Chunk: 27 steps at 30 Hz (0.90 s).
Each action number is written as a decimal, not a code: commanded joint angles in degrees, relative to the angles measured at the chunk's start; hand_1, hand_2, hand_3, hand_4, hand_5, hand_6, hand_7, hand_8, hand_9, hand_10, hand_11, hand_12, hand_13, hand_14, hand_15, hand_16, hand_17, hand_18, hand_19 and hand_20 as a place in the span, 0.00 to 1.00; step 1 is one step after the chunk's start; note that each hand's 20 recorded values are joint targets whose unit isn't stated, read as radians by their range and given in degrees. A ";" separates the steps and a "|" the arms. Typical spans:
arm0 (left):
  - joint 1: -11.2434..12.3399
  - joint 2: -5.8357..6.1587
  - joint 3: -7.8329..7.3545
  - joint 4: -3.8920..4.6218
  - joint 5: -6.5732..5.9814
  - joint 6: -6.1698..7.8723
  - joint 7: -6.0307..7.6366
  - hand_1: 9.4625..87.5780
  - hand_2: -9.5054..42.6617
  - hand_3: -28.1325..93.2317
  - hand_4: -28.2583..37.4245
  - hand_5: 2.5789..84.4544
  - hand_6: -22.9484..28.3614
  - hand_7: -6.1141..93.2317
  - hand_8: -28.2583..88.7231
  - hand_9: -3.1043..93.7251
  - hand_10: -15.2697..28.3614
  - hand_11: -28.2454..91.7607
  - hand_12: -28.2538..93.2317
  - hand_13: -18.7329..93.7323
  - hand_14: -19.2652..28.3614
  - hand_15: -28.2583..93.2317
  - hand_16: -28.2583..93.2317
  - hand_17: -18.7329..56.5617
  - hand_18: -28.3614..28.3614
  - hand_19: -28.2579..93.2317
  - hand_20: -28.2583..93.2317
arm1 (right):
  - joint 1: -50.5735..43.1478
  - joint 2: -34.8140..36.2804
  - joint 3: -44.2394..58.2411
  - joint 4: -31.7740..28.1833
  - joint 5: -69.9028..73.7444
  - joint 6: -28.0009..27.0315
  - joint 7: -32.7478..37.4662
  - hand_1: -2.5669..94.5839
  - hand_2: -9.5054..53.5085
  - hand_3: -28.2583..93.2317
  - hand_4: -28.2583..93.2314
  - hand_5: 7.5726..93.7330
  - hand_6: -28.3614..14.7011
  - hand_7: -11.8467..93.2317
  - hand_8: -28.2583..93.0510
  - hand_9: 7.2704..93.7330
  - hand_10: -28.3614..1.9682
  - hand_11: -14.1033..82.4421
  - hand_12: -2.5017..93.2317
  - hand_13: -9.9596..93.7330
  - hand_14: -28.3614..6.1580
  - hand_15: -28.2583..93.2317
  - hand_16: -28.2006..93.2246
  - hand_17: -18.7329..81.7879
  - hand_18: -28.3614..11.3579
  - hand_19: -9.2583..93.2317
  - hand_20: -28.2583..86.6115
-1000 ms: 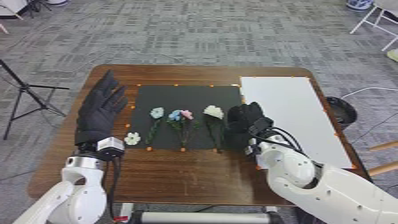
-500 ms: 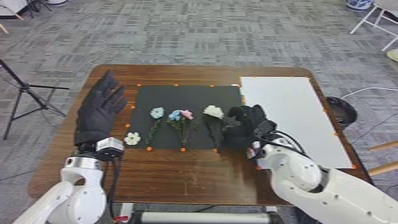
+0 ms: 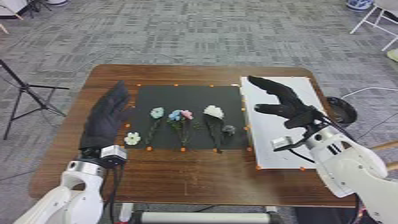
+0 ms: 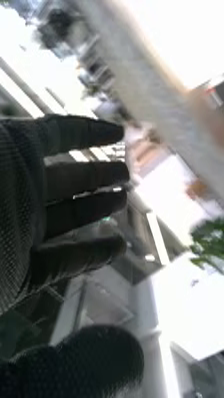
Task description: Arrange flowers
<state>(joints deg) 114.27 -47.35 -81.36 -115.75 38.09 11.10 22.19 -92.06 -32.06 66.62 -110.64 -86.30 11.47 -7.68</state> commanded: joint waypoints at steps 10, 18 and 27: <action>1.37 -4.50 4.63 -0.91 4.64 2.28 2.80 0.21 0.09 0.79 0.03 0.27 0.47 0.21 0.18 0.21 0.56 0.34 0.41 0.26 0.62 0.35 0.32 0.08 0.80 0.48 0.35 | -31.00 -9.91 37.21 -9.45 44.31 -16.33 -10.06 0.14 0.13 0.88 0.04 0.25 0.61 0.16 0.18 0.23 0.55 0.14 0.24 0.27 0.51 0.19 0.52 0.15 0.20 0.34 0.38; -0.95 -8.91 6.04 1.36 6.92 0.02 2.34 0.21 0.08 0.78 0.02 0.26 0.47 0.21 0.18 0.20 0.55 0.34 0.41 0.27 0.64 0.35 0.32 0.08 0.82 0.49 0.34 | -30.33 -18.41 33.49 -10.57 42.61 -14.58 -6.11 0.14 0.12 0.88 0.04 0.22 0.59 0.15 0.18 0.21 0.55 0.14 0.24 0.26 0.52 0.18 0.53 0.12 0.24 0.34 0.36; 0.64 -8.08 3.06 0.76 8.00 -2.52 -2.06 0.20 0.06 0.76 0.00 0.24 0.46 0.20 0.19 0.18 0.54 0.31 0.42 0.25 0.65 0.31 0.32 0.06 0.86 0.49 0.32 | -34.11 -19.49 36.00 -11.42 40.85 -16.65 -2.69 0.10 0.12 0.85 0.02 0.17 0.58 0.12 0.19 0.17 0.55 0.12 0.22 0.23 0.50 0.14 0.54 0.03 0.23 0.36 0.31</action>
<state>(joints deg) 113.30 -55.73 -76.92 -114.43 46.71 9.36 21.31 -122.25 -51.18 101.05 -121.36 -44.13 -4.34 -11.28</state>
